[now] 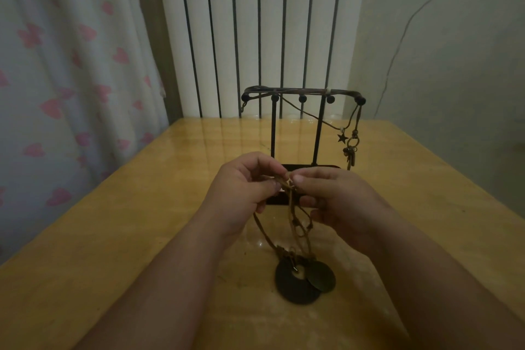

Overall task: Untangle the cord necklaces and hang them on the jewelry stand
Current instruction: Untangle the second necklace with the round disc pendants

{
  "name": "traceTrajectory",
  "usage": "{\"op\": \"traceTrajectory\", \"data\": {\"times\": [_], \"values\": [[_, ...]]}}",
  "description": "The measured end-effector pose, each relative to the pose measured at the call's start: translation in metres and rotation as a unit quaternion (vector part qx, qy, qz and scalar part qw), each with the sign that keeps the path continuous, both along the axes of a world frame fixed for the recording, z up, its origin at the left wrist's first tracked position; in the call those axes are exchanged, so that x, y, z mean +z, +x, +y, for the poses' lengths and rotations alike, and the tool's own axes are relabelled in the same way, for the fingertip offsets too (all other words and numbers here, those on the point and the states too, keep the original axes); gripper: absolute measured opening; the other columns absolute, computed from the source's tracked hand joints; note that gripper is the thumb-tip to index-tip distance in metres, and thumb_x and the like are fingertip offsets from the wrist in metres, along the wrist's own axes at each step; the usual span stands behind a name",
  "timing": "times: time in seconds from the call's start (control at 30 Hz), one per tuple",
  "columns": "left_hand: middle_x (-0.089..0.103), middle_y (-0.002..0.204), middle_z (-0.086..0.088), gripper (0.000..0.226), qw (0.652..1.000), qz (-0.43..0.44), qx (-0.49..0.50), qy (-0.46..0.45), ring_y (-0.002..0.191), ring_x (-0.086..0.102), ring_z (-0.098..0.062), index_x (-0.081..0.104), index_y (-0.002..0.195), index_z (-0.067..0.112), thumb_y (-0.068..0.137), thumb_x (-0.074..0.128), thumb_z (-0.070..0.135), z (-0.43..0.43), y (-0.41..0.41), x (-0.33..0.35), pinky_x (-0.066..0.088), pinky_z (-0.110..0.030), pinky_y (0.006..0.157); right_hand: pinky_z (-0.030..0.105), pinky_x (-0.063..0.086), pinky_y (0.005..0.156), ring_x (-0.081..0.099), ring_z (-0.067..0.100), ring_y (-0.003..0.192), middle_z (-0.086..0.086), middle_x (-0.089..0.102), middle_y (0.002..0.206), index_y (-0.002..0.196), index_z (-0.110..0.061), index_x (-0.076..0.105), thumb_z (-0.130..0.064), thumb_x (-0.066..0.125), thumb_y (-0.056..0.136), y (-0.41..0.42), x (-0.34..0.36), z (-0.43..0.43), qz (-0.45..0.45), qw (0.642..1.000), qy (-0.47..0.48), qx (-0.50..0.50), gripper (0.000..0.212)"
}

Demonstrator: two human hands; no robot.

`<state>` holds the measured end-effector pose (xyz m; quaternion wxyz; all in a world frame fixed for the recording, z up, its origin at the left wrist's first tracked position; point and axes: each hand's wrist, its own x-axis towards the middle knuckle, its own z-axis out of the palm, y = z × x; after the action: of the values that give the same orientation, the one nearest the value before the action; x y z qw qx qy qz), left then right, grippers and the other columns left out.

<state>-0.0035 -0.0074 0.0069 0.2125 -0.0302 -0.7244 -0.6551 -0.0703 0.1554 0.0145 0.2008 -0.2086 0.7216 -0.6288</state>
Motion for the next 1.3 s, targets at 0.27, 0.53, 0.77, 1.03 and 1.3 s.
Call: {"op": "traceTrajectory", "data": {"times": [0.27,0.53,0.77,1.03,1.3], "values": [[0.062,0.070,0.006,0.027,0.999,-0.026,0.010,0.043,0.047,0.049,-0.003,0.066,0.090,0.016,0.091,0.053,-0.008,0.001,0.001,0.002,0.034,-0.016,0.042,0.026,0.055,0.066,0.067,0.024,0.089,0.014,0.069,0.104,0.105,-0.011,0.070,-0.015,0.056,0.097,0.000,0.011,0.007,-0.081,0.986,-0.125,-0.077,0.016],[0.052,0.059,0.002,0.031,0.996,-0.038,-0.014,0.083,0.049,0.037,-0.012,0.058,0.077,0.014,0.087,0.044,-0.012,-0.004,-0.002,0.001,0.028,-0.018,0.037,0.025,0.051,0.058,0.058,0.013,0.064,0.015,0.072,0.098,0.113,-0.008,0.060,-0.016,0.044,0.103,-0.004,0.015,0.005,-0.137,0.937,-0.277,-0.163,0.020],[0.053,0.058,0.001,0.023,0.994,-0.037,-0.072,0.076,0.050,0.042,-0.012,0.063,0.066,0.022,0.068,0.052,0.002,-0.001,-0.002,0.001,0.033,-0.021,0.042,0.024,0.050,0.059,0.057,0.013,0.065,0.012,0.067,0.094,0.108,-0.011,0.062,-0.017,0.047,0.102,-0.002,0.014,0.001,-0.096,0.934,-0.287,-0.191,0.017],[0.062,0.071,-0.003,0.024,0.993,0.010,-0.100,0.070,0.056,0.050,-0.012,0.067,0.074,0.025,0.075,0.062,0.002,-0.001,-0.001,-0.001,0.040,-0.021,0.048,0.019,0.047,0.065,0.061,0.005,0.090,-0.009,0.065,0.100,0.116,-0.028,0.062,-0.024,0.059,0.095,-0.003,0.003,0.001,0.175,0.971,0.038,-0.161,0.021],[0.061,0.065,-0.002,0.022,0.995,0.009,-0.064,0.072,0.055,0.052,-0.013,0.065,0.071,0.026,0.073,0.062,0.004,-0.001,0.000,-0.001,0.039,-0.020,0.045,0.015,0.041,0.063,0.055,-0.006,0.073,-0.012,0.064,0.078,0.084,-0.021,0.068,-0.017,0.050,0.095,0.004,0.010,0.000,0.251,0.960,-0.046,-0.116,0.021]]}}
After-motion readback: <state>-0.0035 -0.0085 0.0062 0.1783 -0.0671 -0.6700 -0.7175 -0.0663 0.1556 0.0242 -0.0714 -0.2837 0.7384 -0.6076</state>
